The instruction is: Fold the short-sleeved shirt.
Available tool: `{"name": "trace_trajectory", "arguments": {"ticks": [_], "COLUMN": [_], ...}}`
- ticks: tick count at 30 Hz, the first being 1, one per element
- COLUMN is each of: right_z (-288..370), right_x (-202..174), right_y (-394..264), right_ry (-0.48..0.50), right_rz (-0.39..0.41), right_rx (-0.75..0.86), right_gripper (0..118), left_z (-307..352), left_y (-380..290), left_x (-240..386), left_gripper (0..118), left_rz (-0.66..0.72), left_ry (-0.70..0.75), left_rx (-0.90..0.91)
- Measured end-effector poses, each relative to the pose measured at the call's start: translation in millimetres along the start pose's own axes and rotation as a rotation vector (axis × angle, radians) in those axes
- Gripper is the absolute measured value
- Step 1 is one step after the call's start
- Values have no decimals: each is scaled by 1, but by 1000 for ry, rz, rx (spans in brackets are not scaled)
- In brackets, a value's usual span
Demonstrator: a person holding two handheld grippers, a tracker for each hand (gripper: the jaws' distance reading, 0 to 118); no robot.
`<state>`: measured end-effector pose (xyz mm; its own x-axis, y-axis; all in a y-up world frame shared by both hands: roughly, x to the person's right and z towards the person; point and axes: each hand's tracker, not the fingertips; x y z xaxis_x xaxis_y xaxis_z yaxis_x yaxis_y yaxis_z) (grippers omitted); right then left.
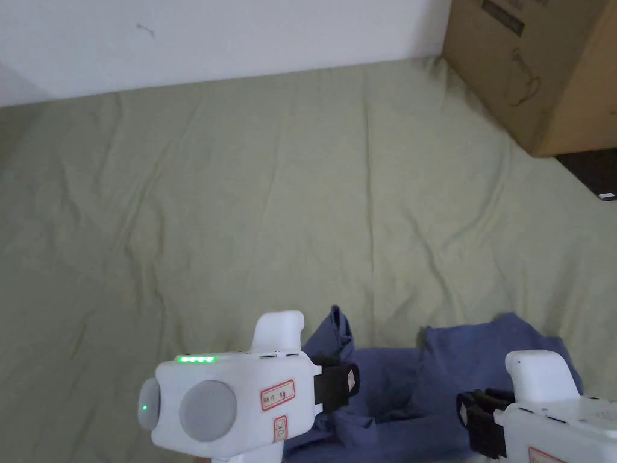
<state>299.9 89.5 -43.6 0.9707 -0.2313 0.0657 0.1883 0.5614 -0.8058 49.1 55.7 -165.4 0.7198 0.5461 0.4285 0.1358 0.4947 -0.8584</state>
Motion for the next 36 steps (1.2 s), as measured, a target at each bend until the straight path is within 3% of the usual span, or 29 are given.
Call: {"name": "trace_trajectory", "arguments": {"ticks": [1, 2, 3, 4, 7, 11, 12, 13, 14, 15, 18, 21, 28, 36], "right_z": [1, 2, 1, 2, 3, -2, -3, -4, -5, -7, -7, -6, 7, 15], "right_x": [5, 9, 12, 14, 23, 29, 30, 30, 31, 31, 30, 27, 28, 26], "right_y": [-1, -2, -3, -4, -6, -8, -8, -9, -9, -11, -11, -14, -20, -19], "right_ry": [-11, -17, -29, -38, -30, -29, -30, -26, -20, -13, -16, -83, -50, -61], "right_rz": [-13, -22, -35, -46, -57, -33, -28, -26, -27, -29, -19, 38, 12, 8], "right_rx": [4, 10, 15, 20, 37, 40, 40, 41, 41, 41, 47, 72, 118, 115], "right_gripper": [2, 2, 2, 2, 2, 2, 2, 2, 2, 2, 2, 2, 2, 2], "left_z": [-14, -27, -37, -43, -37, 3, 10, 13, 12, 9, -11, -36, -98, -37], "left_y": [1, -1, -3, -7, -5, 2, 0, 4, 3, 0, -7, -16, -30, -18], "left_x": [0, 0, 2, 2, -3, -20, -23, -27, -29, -31, -33, -17, 16, 6], "left_gripper": [50, 94, 111, 115, 107, 95, 78, 49, 11, 4, 3, 3, 2, 2], "left_rz": [2, -2, 16, 36, 53, 198, 211, 207, 202, 187, 206, 177, 64, 84], "left_ry": [-10, -39, -31, -18, -9, -4, 6, 56, 115, 145, 92, 25, 3, -75], "left_rx": [-24, -56, -107, -133, -102, 46, 82, 87, 66, 36, -57, -113, -279, -153]}}
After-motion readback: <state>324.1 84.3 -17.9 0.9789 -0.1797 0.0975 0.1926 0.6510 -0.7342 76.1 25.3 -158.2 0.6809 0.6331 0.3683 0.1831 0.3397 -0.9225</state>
